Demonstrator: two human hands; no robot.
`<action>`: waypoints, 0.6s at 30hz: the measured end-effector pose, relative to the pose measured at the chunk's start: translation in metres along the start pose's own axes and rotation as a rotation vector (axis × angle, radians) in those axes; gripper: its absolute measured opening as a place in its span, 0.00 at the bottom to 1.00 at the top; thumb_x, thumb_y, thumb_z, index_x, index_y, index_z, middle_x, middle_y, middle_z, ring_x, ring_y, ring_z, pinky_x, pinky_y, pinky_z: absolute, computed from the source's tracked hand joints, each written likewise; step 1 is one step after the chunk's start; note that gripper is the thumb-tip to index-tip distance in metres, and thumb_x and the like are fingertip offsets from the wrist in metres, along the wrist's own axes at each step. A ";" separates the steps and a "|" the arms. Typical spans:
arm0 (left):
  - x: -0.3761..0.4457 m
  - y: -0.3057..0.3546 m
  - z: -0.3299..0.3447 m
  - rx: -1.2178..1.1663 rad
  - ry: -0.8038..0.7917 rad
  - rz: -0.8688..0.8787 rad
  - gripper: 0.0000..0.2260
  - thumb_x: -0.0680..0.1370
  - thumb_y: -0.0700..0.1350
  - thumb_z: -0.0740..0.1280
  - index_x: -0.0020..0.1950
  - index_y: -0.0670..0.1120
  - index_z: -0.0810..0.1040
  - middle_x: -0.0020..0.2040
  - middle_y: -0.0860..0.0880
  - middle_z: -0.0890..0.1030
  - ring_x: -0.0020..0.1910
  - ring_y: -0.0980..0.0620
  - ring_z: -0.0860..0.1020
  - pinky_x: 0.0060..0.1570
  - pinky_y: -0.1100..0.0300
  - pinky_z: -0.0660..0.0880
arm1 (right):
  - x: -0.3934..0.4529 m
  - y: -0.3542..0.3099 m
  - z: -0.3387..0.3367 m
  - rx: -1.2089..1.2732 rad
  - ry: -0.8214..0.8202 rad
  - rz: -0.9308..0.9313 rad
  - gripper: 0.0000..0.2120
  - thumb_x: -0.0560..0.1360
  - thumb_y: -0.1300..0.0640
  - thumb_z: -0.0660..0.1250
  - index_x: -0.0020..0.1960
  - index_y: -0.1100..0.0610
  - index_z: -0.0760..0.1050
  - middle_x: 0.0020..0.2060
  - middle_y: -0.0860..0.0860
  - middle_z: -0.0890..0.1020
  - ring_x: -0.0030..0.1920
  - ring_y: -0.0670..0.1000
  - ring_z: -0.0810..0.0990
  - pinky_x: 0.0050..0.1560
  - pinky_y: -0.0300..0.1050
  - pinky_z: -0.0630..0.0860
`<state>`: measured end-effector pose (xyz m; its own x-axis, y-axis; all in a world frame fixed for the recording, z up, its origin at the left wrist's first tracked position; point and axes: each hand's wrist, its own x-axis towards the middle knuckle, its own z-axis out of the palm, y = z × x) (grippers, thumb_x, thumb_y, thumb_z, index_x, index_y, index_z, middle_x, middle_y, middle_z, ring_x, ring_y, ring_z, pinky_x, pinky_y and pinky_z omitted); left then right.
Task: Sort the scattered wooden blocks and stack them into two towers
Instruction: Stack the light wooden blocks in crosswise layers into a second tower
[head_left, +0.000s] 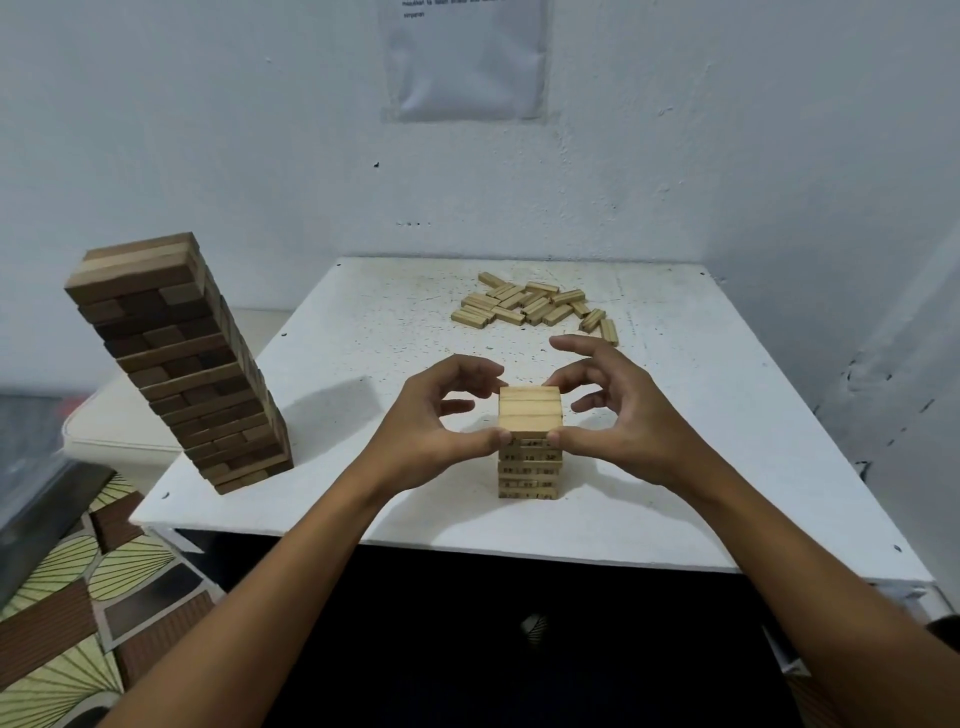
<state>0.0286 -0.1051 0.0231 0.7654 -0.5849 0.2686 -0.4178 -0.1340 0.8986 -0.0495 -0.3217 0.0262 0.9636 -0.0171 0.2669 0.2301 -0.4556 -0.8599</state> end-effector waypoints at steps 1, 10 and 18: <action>0.000 0.000 0.000 -0.001 -0.004 -0.001 0.23 0.63 0.51 0.76 0.56 0.54 0.78 0.52 0.54 0.82 0.56 0.52 0.78 0.60 0.48 0.75 | 0.000 0.000 0.000 -0.002 -0.001 0.008 0.37 0.61 0.49 0.76 0.67 0.40 0.67 0.51 0.44 0.81 0.58 0.47 0.77 0.57 0.52 0.76; -0.007 0.004 0.036 -0.197 0.103 -0.196 0.32 0.70 0.71 0.54 0.69 0.57 0.69 0.70 0.58 0.72 0.70 0.63 0.68 0.74 0.56 0.61 | -0.011 -0.009 0.046 0.412 0.200 0.281 0.48 0.64 0.22 0.50 0.77 0.48 0.58 0.74 0.45 0.65 0.74 0.46 0.62 0.74 0.46 0.56; -0.008 0.010 0.068 -0.360 0.288 -0.282 0.32 0.73 0.68 0.44 0.71 0.57 0.66 0.75 0.57 0.66 0.75 0.61 0.58 0.77 0.52 0.51 | -0.015 -0.019 0.065 0.493 0.227 0.305 0.33 0.76 0.30 0.41 0.72 0.45 0.63 0.60 0.32 0.75 0.52 0.27 0.72 0.50 0.25 0.67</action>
<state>-0.0146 -0.1562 0.0069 0.9479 -0.3161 0.0387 -0.0214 0.0580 0.9981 -0.0593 -0.2550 0.0101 0.9554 -0.2948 0.0170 0.0373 0.0633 -0.9973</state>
